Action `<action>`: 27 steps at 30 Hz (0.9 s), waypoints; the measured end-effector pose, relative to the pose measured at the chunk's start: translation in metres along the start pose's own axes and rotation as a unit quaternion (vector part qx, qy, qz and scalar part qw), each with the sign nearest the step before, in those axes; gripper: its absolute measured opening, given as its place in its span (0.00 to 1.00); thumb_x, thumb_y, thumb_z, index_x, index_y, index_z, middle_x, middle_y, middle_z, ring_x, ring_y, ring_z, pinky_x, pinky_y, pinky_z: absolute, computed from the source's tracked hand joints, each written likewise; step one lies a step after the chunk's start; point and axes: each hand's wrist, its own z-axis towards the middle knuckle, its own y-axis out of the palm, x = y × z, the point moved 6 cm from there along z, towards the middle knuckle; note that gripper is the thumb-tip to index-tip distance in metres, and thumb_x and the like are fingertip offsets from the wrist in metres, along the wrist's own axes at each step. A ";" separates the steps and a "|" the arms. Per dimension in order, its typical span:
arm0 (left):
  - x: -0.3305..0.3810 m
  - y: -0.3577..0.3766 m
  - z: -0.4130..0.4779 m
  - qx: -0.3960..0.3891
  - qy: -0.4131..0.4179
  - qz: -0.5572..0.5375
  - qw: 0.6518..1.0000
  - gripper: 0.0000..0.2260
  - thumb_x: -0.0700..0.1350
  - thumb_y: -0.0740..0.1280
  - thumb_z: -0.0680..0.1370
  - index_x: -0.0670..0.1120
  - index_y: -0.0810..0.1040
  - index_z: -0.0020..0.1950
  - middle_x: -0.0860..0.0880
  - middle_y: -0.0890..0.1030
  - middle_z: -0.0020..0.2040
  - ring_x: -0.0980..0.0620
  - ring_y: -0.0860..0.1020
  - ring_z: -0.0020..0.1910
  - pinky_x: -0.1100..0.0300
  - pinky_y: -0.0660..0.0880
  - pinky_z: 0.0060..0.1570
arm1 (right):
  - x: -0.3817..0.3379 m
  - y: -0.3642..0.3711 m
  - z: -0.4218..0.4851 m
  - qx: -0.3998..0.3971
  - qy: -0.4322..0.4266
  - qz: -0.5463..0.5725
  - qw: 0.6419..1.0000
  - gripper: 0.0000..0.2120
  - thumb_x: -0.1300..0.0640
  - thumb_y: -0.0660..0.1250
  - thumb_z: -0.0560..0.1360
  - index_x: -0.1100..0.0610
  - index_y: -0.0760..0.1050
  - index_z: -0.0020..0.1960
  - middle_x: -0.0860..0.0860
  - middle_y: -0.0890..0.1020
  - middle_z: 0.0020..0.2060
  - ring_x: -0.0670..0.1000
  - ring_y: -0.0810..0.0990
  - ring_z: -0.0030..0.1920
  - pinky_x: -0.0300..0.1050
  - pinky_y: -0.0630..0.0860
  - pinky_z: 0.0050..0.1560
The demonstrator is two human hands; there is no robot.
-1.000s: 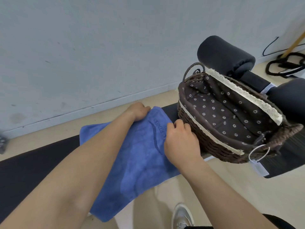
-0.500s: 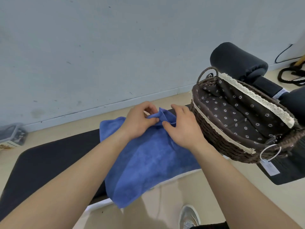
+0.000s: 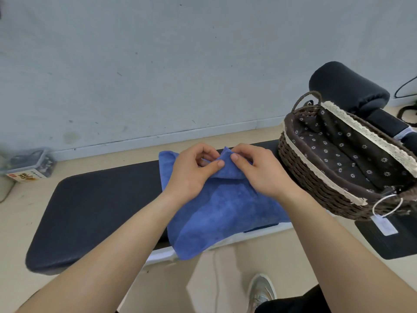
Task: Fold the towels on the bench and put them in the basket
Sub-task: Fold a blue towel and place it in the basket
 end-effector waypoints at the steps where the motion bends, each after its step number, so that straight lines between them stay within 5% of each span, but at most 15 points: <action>1: 0.001 0.000 0.001 0.003 0.004 0.000 1.000 0.06 0.40 0.75 0.74 0.48 0.80 0.44 0.57 0.81 0.38 0.58 0.77 0.38 0.65 0.75 0.43 | 0.000 0.001 0.000 -0.002 0.001 0.005 1.000 0.08 0.52 0.62 0.82 0.49 0.79 0.48 0.46 0.82 0.38 0.49 0.78 0.40 0.50 0.75 0.44; 5: -0.002 0.005 0.006 0.006 0.019 0.023 1.000 0.08 0.42 0.77 0.72 0.51 0.80 0.41 0.55 0.82 0.38 0.55 0.77 0.37 0.60 0.76 0.42 | 0.002 0.002 0.001 0.006 0.001 0.043 0.999 0.05 0.51 0.64 0.80 0.45 0.80 0.49 0.44 0.82 0.40 0.51 0.78 0.39 0.44 0.74 0.43; 8: 0.000 0.011 0.007 0.005 0.046 0.056 0.997 0.10 0.45 0.77 0.72 0.55 0.78 0.47 0.57 0.82 0.42 0.57 0.75 0.36 0.66 0.72 0.41 | 0.005 0.000 0.001 0.015 -0.001 0.032 0.999 0.07 0.52 0.63 0.81 0.46 0.79 0.47 0.47 0.82 0.38 0.55 0.77 0.38 0.48 0.73 0.40; 11: -0.013 0.016 0.012 -0.089 0.047 0.176 0.979 0.17 0.60 0.74 0.71 0.60 0.74 0.56 0.62 0.80 0.46 0.63 0.77 0.44 0.61 0.73 0.53 | 0.010 -0.006 0.001 0.028 -0.003 0.029 0.999 0.09 0.53 0.63 0.82 0.45 0.77 0.44 0.50 0.79 0.34 0.51 0.74 0.35 0.42 0.69 0.36; 13: -0.025 0.008 0.018 -0.139 0.062 0.322 0.934 0.16 0.67 0.70 0.70 0.63 0.75 0.53 0.65 0.80 0.45 0.64 0.76 0.47 0.50 0.66 0.63 | 0.012 -0.011 0.001 0.036 0.000 0.026 0.999 0.11 0.53 0.63 0.82 0.44 0.75 0.41 0.48 0.78 0.33 0.46 0.71 0.33 0.37 0.66 0.34; 18: -0.040 -0.041 0.030 -0.149 0.040 0.494 0.856 0.07 0.61 0.69 0.74 0.62 0.80 0.49 0.58 0.75 0.44 0.57 0.73 0.51 0.48 0.55 0.67 | 0.020 -0.022 0.001 0.076 0.013 0.024 0.997 0.10 0.52 0.62 0.82 0.49 0.75 0.42 0.48 0.75 0.30 0.43 0.67 0.31 0.36 0.63 0.32; 22: -0.043 -0.070 0.019 -0.142 0.034 0.476 0.867 0.07 0.58 0.69 0.74 0.59 0.73 0.41 0.61 0.77 0.56 0.58 0.72 0.58 0.47 0.51 0.71 | 0.020 -0.027 0.003 0.122 0.038 0.000 0.992 0.10 0.49 0.60 0.82 0.51 0.75 0.45 0.47 0.77 0.31 0.46 0.71 0.32 0.41 0.67 0.35; 27: -0.048 -0.105 -0.010 -0.134 -0.031 0.473 0.870 0.08 0.47 0.67 0.78 0.59 0.71 0.53 0.58 0.79 0.43 0.58 0.77 0.46 0.47 0.48 0.75 | 0.007 -0.028 0.010 0.170 0.062 0.007 0.983 0.11 0.52 0.58 0.84 0.52 0.71 0.44 0.46 0.72 0.28 0.46 0.68 0.30 0.43 0.62 0.32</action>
